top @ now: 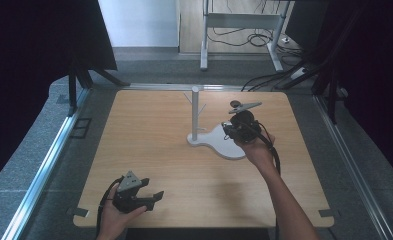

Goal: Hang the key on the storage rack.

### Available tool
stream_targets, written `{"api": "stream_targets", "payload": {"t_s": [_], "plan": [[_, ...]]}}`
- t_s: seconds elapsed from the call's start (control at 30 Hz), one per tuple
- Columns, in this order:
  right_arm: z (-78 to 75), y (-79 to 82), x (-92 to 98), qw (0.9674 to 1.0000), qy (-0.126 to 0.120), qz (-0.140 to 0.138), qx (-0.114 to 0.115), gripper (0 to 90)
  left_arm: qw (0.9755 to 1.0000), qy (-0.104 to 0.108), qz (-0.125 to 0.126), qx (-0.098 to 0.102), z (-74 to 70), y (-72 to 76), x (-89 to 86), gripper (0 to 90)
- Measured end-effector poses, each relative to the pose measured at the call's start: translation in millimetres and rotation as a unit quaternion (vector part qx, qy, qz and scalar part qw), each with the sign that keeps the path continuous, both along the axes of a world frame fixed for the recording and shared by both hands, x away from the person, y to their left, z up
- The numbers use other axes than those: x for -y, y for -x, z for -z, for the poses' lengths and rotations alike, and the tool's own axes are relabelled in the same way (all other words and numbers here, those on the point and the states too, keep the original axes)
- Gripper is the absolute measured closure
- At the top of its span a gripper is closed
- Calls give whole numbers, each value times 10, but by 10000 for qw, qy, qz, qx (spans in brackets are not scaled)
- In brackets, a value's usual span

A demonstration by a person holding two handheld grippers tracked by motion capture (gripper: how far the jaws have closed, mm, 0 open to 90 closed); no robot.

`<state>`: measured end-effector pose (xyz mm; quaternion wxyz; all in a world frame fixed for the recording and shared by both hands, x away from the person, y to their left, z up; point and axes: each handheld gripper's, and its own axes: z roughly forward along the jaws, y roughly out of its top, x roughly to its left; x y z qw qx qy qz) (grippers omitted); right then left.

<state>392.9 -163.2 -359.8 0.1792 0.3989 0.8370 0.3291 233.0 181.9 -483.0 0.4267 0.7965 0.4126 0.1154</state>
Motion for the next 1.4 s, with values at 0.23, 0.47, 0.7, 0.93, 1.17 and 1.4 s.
{"api": "stream_targets", "payload": {"t_s": [0.23, 0.47, 0.7, 0.93, 1.17, 1.4], "plan": [[11, -95, -31, 10000, 47, 58, 14, 849, 10000, -2, 1, -5, -1, 1, 2, 271], [13, -218, -67, 9999, 110, 86, 24, 849, 10000, 7, -21, -5, 3, -4, -4, 271], [-4, -294, -129, 10000, 58, 57, 29, 848, 10000, 21, -57, 1, 0, -5, -16, 271], [-2, -361, -169, 10000, 44, 71, 50, 849, 10000, 29, -37, 3, -1, -3, -10, 271], [7, -441, -168, 9999, -10, 108, 59, 848, 10000, 19, -23, -17, 10, -8, -8, 271], [36, -528, -190, 9998, -30, 139, 114, 848, 10000, 29, -37, -7, 3, -6, -17, 271]]}}
